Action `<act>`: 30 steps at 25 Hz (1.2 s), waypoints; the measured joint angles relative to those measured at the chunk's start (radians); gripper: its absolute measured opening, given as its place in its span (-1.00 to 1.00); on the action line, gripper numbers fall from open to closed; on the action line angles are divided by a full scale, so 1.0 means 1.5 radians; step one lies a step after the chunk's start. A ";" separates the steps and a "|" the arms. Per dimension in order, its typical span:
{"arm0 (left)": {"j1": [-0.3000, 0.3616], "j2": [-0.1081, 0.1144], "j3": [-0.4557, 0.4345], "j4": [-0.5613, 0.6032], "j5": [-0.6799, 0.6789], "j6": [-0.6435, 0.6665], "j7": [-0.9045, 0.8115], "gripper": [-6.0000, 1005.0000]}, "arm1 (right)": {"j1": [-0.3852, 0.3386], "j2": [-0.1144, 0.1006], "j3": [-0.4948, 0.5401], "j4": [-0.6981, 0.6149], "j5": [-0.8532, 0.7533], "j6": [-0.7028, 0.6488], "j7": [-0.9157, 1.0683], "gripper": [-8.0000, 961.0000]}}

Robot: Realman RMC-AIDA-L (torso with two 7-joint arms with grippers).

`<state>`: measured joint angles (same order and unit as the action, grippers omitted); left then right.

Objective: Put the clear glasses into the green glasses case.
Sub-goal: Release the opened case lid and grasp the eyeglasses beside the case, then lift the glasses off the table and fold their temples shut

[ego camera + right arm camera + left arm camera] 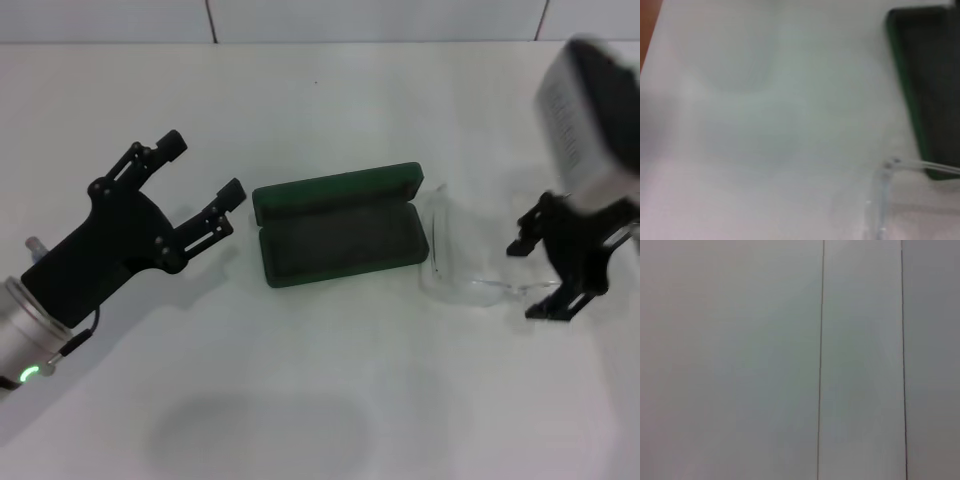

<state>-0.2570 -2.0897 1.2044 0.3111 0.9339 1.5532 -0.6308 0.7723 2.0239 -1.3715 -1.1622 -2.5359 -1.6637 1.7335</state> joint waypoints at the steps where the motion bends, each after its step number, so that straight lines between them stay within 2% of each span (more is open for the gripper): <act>1: -0.006 0.001 0.000 -0.010 0.001 -0.001 0.001 0.74 | 0.000 0.000 -0.033 0.003 0.001 0.016 0.011 0.54; 5: -0.008 0.000 0.002 -0.012 0.003 -0.005 0.002 0.74 | -0.001 0.002 -0.102 0.006 0.002 0.051 0.034 0.54; 14: -0.010 0.000 0.004 -0.020 0.004 -0.005 0.003 0.74 | -0.006 0.003 -0.132 0.023 0.007 0.066 0.036 0.50; 25: -0.010 0.000 0.005 -0.029 0.004 -0.003 0.004 0.74 | -0.007 0.002 -0.130 0.040 0.017 0.105 0.034 -0.43; 30: -0.009 0.000 0.005 -0.029 0.004 -0.002 0.003 0.74 | -0.011 -0.001 -0.124 0.026 0.022 0.107 0.032 -0.63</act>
<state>-0.2700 -2.0892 1.2118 0.2669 0.9404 1.5503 -0.6261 0.7552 2.0219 -1.5580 -1.1227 -2.5033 -1.5036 1.7808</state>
